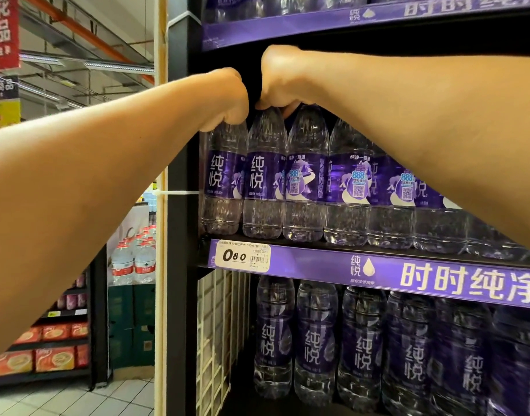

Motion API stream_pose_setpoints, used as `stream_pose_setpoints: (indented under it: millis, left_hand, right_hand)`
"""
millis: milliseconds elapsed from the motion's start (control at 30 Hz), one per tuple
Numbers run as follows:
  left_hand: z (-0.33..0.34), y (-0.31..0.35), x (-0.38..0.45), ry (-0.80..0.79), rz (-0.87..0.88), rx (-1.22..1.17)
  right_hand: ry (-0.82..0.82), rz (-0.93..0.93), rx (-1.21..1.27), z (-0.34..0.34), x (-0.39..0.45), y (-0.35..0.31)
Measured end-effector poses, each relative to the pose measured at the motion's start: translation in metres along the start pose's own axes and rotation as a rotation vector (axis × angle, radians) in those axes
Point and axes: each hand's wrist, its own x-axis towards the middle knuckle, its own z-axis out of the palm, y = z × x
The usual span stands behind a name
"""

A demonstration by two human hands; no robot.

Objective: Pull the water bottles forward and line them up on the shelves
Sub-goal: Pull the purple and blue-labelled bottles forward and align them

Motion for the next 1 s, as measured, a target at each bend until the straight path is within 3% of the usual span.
stream_pose_setpoints:
  millis: [200,533,700,833,1000]
  left_hand:
    - [0.004,-0.005,0.011,-0.011,0.026,-0.096]
    - [0.012,-0.003,0.0,0.184,0.078,-0.364]
    - [0.016,0.013,-0.009,0.32,0.201,-0.252]
    - [0.02,0.034,-0.02,0.418,0.316,-0.15]
    - [0.025,0.059,-0.026,0.31,0.367,-0.303]
  right_hand:
    - [0.002,-0.01,-0.03,0.0,0.002,0.003]
    - [0.135,-0.105,-0.051,-0.016,-0.011,0.013]
    - [0.203,-0.175,0.043,-0.034,-0.041,0.039]
    - [0.2,-0.107,0.018,-0.045,-0.054,0.075]
    - [0.224,-0.01,0.017,-0.052,-0.058,0.108]
